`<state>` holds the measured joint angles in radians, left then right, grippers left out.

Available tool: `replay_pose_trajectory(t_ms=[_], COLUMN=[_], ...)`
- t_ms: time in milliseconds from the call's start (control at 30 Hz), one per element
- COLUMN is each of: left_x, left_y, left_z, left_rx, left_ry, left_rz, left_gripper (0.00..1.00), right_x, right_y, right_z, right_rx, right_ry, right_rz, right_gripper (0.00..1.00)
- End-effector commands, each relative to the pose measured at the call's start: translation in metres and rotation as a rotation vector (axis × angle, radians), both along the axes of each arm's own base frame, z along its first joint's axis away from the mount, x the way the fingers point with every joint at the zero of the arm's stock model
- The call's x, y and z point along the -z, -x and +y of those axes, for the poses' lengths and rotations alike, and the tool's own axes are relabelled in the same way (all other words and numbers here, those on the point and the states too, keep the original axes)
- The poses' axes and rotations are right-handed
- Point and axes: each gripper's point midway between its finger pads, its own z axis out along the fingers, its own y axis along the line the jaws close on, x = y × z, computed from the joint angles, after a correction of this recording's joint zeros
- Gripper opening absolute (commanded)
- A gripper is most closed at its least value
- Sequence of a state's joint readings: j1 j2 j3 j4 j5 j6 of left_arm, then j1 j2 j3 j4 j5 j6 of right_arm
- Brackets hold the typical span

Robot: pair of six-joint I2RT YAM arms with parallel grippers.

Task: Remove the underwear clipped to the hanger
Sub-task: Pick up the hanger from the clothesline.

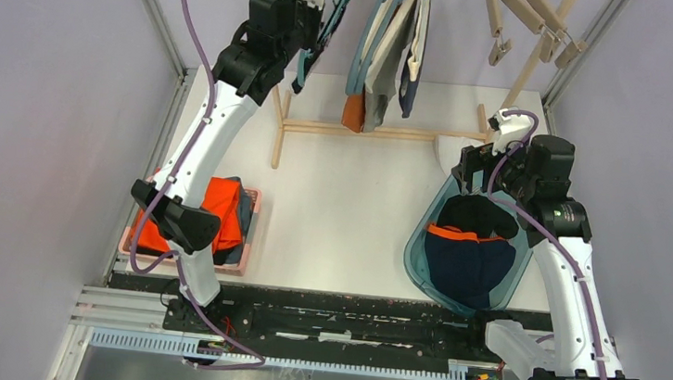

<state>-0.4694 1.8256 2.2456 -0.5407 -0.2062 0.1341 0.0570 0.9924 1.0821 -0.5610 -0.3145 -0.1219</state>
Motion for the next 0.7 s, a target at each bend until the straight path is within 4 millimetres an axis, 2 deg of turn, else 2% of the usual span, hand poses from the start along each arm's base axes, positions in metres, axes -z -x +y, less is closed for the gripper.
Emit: replay_pose_trajectory(t_ms=[0, 133, 367, 467, 667], left_x=[-0.0249, -0.0279, -0.0284, -0.0267, -0.027], left_y=[0.007, 0.006, 0.0005, -0.0011, -0.0014], left_z=[0.0008, 0.0001, -0.0036, -0.0047, -0.0033], left_rx=[-0.004, 0.002, 0.012, 0.016, 0.017], left_ry=[0.068, 0.072, 0.065, 0.061, 0.067], left_rz=[-0.044, -0.056, -0.074, -0.072, -0.071], left_gripper=[0.18, 0.16, 0.32, 0.34, 0.18], right_x=[-0.0159, -0.015, -0.0155, -0.0154, -0.0156], right_y=[-0.0032, -0.0031, -0.0028, -0.0028, -0.0021], right_z=[0.0024, 0.0022, 0.0024, 0.0028, 0.0039], right_rx=[-0.016, -0.015, -0.016, -0.018, -0.024], right_ry=[0.003, 0.004, 0.004, 0.003, 0.003], right_rz=[-0.052, -0.05, -0.052, -0.051, -0.05], right_gripper=[1.0, 1.0, 1.0, 1.0, 1.0])
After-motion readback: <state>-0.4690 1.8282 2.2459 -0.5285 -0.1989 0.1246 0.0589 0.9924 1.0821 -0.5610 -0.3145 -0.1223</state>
